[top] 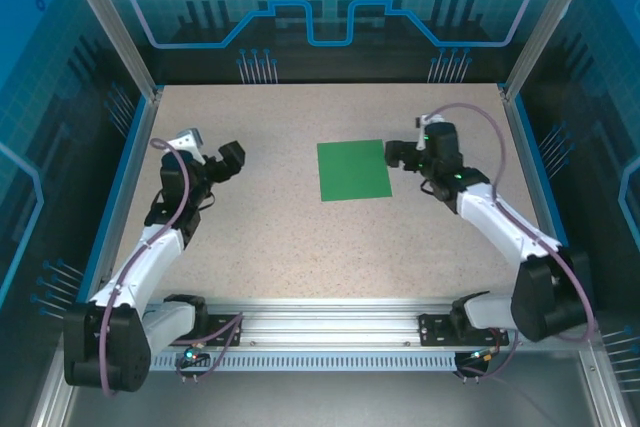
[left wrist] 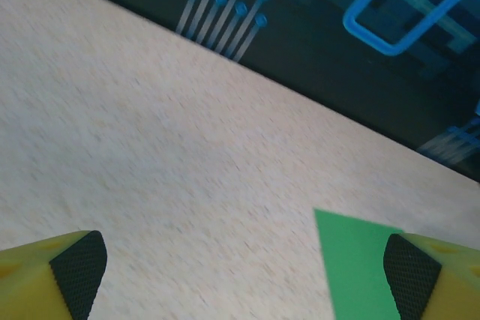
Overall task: Fold a paper plane with a square sheet of paper (fold left side to right side)
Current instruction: Move the square sheet of paper to the center of the table.
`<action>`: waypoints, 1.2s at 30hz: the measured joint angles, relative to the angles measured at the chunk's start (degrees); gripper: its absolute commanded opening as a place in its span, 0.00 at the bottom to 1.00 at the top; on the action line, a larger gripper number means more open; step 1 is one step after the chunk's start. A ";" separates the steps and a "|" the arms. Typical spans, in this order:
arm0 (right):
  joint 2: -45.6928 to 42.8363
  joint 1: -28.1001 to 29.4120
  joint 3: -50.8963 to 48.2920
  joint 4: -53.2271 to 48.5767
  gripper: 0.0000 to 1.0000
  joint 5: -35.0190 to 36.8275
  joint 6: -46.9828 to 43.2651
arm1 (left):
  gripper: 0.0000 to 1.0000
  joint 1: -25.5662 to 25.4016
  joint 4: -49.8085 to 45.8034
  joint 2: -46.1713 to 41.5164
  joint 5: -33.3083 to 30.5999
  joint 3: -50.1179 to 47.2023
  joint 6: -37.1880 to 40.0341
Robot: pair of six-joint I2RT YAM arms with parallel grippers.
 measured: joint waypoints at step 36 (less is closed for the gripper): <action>45.16 12.96 34.71 -23.10 1.00 3.91 18.23 | 0.99 -13.68 -8.85 6.45 3.06 2.58 -4.98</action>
